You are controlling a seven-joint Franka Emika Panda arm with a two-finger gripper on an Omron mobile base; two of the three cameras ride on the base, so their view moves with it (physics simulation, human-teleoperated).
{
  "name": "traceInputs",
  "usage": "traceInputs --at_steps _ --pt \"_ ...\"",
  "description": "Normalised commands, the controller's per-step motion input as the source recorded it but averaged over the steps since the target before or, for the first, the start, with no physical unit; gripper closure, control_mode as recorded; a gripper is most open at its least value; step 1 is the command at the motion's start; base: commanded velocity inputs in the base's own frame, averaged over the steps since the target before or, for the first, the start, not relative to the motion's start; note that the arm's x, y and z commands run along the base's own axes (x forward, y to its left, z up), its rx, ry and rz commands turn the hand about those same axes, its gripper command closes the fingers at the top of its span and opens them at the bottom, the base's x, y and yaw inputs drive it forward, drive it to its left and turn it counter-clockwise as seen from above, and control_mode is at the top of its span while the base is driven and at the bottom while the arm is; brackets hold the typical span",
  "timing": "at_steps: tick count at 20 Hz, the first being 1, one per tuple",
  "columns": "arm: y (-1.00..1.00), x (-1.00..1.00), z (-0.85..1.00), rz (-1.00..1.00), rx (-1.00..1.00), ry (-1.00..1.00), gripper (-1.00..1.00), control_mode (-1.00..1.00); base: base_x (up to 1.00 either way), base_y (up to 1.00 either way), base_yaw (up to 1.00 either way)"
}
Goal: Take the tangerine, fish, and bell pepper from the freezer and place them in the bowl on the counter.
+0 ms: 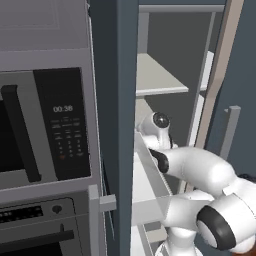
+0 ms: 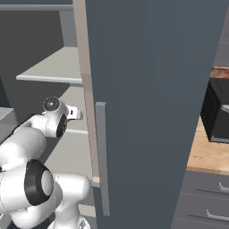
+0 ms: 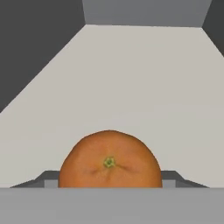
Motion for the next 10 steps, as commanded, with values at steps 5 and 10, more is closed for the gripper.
traceInputs --at_steps 5,10 --pt "-0.21 -0.27 0.35 -0.10 0.00 0.10 1.00 -1.00 0.00 0.00 0.00" --pt "-0.23 -0.28 0.13 -0.05 0.00 0.06 1.00 -1.00 0.00 0.00 0.00"
